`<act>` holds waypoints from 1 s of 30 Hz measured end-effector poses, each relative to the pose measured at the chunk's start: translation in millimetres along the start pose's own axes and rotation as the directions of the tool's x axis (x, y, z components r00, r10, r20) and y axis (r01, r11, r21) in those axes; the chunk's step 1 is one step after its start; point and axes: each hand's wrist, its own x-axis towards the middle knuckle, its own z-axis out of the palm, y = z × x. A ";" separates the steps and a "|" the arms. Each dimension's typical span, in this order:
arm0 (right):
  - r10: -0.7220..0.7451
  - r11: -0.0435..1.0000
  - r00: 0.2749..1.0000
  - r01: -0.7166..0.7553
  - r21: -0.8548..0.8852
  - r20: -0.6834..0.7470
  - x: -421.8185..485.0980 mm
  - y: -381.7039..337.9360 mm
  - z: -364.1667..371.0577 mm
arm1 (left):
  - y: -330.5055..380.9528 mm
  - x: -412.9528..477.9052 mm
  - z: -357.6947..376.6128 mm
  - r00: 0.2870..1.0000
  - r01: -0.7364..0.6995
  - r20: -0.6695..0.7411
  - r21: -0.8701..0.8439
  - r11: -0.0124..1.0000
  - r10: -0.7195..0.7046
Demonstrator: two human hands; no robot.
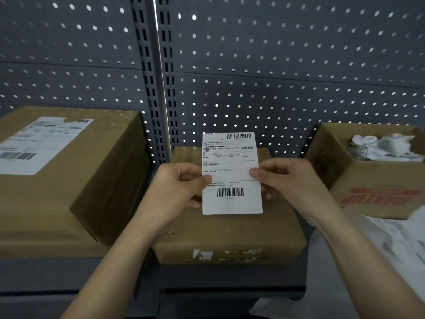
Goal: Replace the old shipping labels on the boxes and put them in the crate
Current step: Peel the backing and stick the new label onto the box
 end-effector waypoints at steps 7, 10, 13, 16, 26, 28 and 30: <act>0.033 0.998 0.999 -0.032 -0.046 0.023 -2.0 1.4 3.5 | -7.3 2.2 0.6 0.995 -0.066 -0.060 0.209 0.976 0.081; 0.055 0.995 0.998 -0.052 -0.090 0.033 -0.8 1.3 2.7 | -7.4 3.7 0.1 0.996 -0.064 -0.052 0.219 0.974 0.077; 0.066 0.991 0.997 -0.061 -0.123 0.036 -0.5 1.8 1.9 | -7.0 4.6 -0.7 0.996 -0.062 -0.049 0.238 0.969 0.075; 0.055 0.988 0.998 -0.050 -0.147 0.028 0.1 3.2 1.1 | -7.7 5.3 0.1 0.994 -0.074 -0.057 0.260 0.963 0.092; 0.015 0.975 1.000 -0.011 -0.221 0.016 5.4 7.9 0.3 | -8.1 8.7 0.9 0.992 -0.083 -0.060 0.320 0.944 0.108; 0.010 0.969 1.000 -0.007 -0.247 0.009 6.9 8.3 1.6 | -7.8 9.3 0.6 0.992 -0.077 -0.065 0.331 0.941 0.104; 0.009 0.961 1.000 -0.007 -0.278 0.006 8.5 8.8 2.6 | -8.5 9.7 0.4 0.992 -0.075 -0.066 0.359 0.930 0.105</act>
